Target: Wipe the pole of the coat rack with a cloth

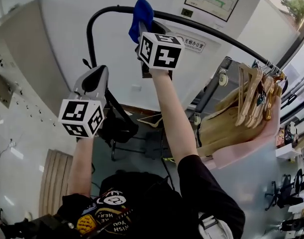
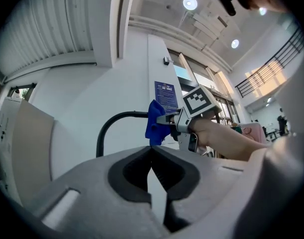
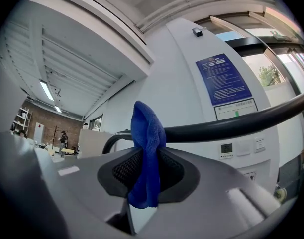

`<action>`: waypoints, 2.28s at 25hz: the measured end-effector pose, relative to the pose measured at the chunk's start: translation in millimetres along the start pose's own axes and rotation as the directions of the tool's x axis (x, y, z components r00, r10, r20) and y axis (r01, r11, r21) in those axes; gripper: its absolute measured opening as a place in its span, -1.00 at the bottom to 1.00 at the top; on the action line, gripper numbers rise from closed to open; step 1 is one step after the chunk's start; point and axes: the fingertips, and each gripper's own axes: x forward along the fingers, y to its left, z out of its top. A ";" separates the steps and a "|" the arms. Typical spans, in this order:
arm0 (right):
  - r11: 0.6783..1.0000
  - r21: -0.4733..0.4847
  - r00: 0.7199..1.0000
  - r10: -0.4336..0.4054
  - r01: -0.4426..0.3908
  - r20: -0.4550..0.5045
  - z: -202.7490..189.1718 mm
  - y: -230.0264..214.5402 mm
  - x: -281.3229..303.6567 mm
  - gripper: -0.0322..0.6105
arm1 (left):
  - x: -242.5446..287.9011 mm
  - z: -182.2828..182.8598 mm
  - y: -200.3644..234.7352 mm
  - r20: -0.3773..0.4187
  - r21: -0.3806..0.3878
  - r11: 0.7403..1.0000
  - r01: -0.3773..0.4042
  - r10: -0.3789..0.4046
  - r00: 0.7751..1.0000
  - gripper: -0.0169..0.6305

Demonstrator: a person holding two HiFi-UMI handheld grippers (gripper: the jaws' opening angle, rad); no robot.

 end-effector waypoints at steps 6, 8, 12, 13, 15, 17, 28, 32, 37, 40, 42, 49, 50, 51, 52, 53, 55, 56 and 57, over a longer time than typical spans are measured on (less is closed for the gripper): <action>0.998 -0.003 0.998 0.063 -0.063 -0.011 0.4 40.2 28.2 -0.66 | -14.6 2.7 20.7 0.003 0.004 0.999 -0.044 0.044 0.999 -0.94; 0.998 -0.001 0.998 0.066 -0.066 -0.014 0.6 40.7 28.5 -0.66 | -14.9 3.3 21.0 0.004 0.004 0.999 -0.045 0.045 0.999 -0.94; 0.999 -0.001 0.999 0.041 -0.041 -0.013 0.7 20.3 17.3 -0.66 | -4.2 2.8 11.4 0.007 -0.007 1.000 -0.021 0.021 1.000 -0.94; 1.000 -0.001 0.999 0.031 -0.031 -0.011 1.1 11.9 12.2 -0.66 | 0.4 2.3 6.0 0.007 -0.010 1.000 -0.009 0.009 1.000 -0.94; 1.000 0.003 1.000 0.007 -0.007 -0.007 2.5 -8.0 -1.2 -0.66 | 11.0 1.2 -8.4 0.008 -0.014 1.000 0.021 -0.021 1.000 -0.94; 1.000 0.007 1.000 -0.024 0.024 0.000 5.6 -32.0 -18.9 -0.66 | 22.9 1.1 -27.5 0.009 -0.018 0.998 0.059 -0.058 0.998 -0.94; 0.956 0.018 0.956 -0.294 0.294 0.019 18.0 -221.2 -155.2 -0.66 | 81.2 -9.1 -173.7 0.001 -0.024 0.958 0.286 -0.286 0.958 -0.94; 0.927 0.026 0.927 -0.375 0.375 0.017 19.7 -280.9 -195.4 -0.66 | 94.4 -11.6 -210.7 -0.008 -0.022 0.948 0.318 -0.318 0.948 -0.94; 0.898 0.024 0.898 -0.440 0.439 0.008 17.3 -330.3 -225.7 -0.66 | 118.7 -13.1 -239.4 -0.020 -0.002 0.940 0.340 -0.340 0.940 -0.94; 0.899 0.001 0.899 -0.437 0.437 -0.008 13.8 -339.0 -227.3 -0.66 | 125.0 -14.4 -252.0 -0.025 -0.001 0.939 0.344 -0.344 0.939 -0.94; 0.903 -0.014 0.903 -0.430 0.430 -0.009 15.3 -337.4 -226.7 -0.66 | 123.1 -12.5 -260.7 -0.020 -0.004 0.937 0.349 -0.349 0.937 -0.94; 0.941 -0.018 0.941 -0.337 0.338 0.030 26.9 -280.5 -202.8 -0.66 | 105.4 -10.2 -239.4 -0.022 0.002 0.949 0.315 -0.315 0.949 -0.94; 0.950 -0.014 0.950 -0.311 0.311 0.026 26.0 -267.1 -193.1 -0.66 | 102.4 -8.7 -231.3 -0.018 0.002 0.953 0.303 -0.303 0.953 -0.94; 0.959 -0.011 0.959 -0.283 0.283 0.021 24.4 -253.2 -182.2 -0.66 | 99.0 -7.1 -222.8 -0.014 0.003 0.957 0.289 -0.289 0.957 -0.94; 0.967 -0.009 0.967 -0.256 0.256 0.015 22.4 -239.1 -171.1 -0.66 | 95.1 -5.7 -214.4 -0.011 0.004 0.962 0.274 -0.273 0.962 -0.94; 0.973 -0.010 0.973 -0.232 0.232 0.010 20.7 -225.2 -160.8 -0.66 | 90.5 -4.4 -206.4 -0.009 0.005 0.966 0.259 -0.259 0.966 -0.94; 0.980 -0.015 0.980 -0.198 0.198 0.002 18.9 -199.3 -143.4 -0.66 | 79.6 -1.6 -192.5 -0.006 0.006 0.971 0.239 -0.239 0.971 -0.94; 0.983 -0.015 0.983 -0.182 0.182 -0.001 17.9 -186.5 -134.8 -0.66 | 73.4 0.2 -184.9 -0.005 0.010 0.973 0.229 -0.228 0.974 -0.94; 0.987 -0.014 0.987 -0.161 0.161 -0.004 16.7 -172.3 -124.6 -0.66 | 66.5 2.1 -174.9 -0.003 0.013 0.977 0.213 -0.213 0.977 -0.94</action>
